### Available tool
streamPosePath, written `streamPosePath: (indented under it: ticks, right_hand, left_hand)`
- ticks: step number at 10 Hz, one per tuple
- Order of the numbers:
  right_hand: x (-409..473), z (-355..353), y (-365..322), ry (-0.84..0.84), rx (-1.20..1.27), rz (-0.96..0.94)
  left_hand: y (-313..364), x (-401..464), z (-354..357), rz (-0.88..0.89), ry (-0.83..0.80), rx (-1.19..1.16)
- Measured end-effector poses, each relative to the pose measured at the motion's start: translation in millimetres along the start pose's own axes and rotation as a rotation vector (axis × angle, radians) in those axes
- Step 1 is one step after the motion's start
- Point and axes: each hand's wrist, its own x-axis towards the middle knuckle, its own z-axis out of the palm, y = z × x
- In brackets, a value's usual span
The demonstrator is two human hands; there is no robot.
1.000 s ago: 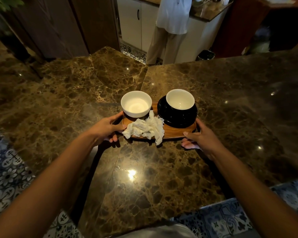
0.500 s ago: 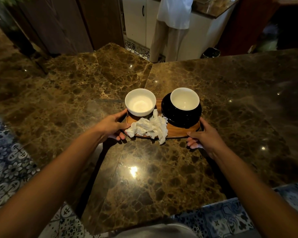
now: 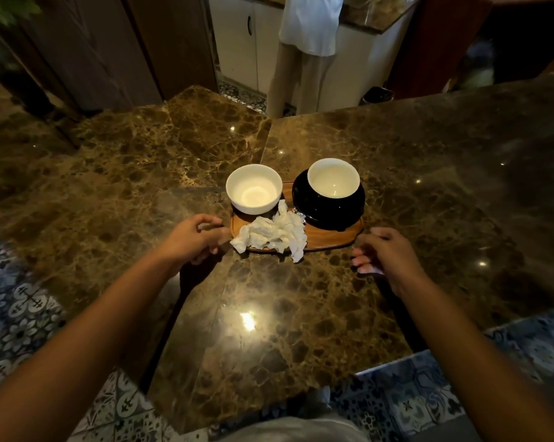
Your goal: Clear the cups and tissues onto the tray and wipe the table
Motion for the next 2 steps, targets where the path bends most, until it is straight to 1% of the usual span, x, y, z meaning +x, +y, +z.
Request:
streamPosePath:
  ticks: [1,2]
  right_hand:
    - [-36.8,-7.8,5.6,-0.064,0.196,-0.016]
    - [-95.8,-11.5,34.1,-0.237,0.161,-0.032]
  left_hand:
    - [-7.4,-22.6,-13.2,0.04,0.03,0.001]
    - [-30.5,-66.1,-25.7,0.115,0.031,-0.115]
